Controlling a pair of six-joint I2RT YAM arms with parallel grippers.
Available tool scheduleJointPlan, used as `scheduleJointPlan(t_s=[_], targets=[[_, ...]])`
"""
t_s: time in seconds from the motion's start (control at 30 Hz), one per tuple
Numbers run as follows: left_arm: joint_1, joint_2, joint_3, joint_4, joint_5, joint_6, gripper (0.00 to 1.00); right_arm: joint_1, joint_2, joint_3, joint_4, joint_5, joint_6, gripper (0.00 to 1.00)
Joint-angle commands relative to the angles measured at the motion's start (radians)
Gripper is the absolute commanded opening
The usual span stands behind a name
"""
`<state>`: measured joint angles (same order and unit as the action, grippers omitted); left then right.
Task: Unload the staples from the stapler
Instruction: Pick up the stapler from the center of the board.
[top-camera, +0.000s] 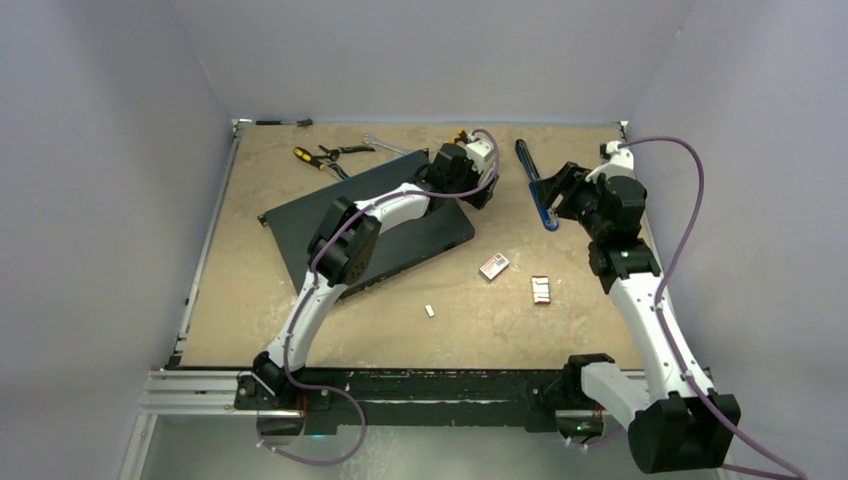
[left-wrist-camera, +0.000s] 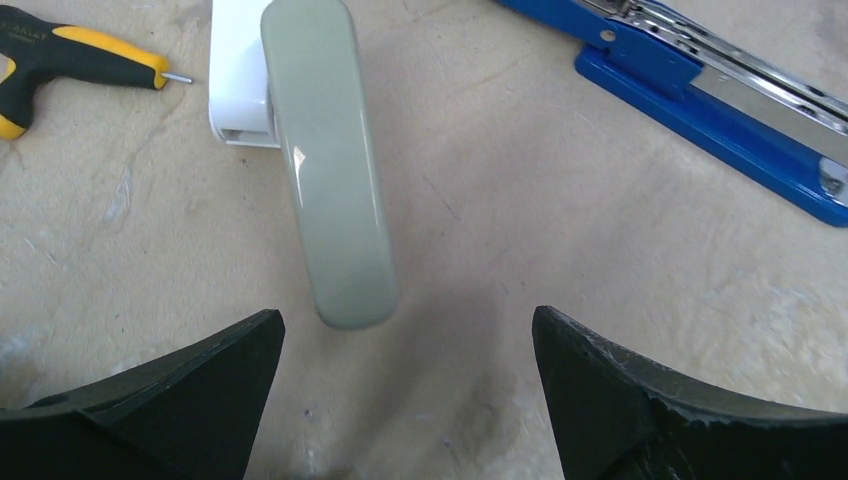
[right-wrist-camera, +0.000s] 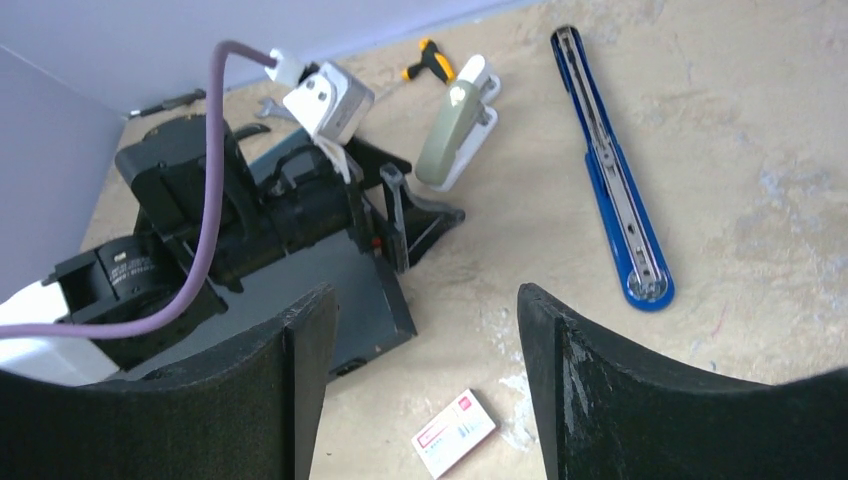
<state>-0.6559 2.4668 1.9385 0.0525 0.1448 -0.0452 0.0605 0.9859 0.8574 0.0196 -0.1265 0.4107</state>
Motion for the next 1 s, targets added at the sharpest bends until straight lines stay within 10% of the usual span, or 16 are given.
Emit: scheduleJointPlan(t_s=[0.0, 0.6, 0.97], targets=[[0.005, 0.073, 0.104, 0.011, -0.045, 0.040, 0.93, 0.001, -0.030, -0.021, -0.052, -0.008, -0.006, 0.69], [0.016, 0.237, 0.267, 0.155, -0.074, -0.020, 0.74, 0.001, -0.079, -0.055, -0.069, -0.024, -0.005, 0.64], [0.016, 0.198, 0.213, 0.218, -0.055, -0.087, 0.29, 0.001, -0.093, -0.078, -0.058, -0.037, -0.006, 0.48]])
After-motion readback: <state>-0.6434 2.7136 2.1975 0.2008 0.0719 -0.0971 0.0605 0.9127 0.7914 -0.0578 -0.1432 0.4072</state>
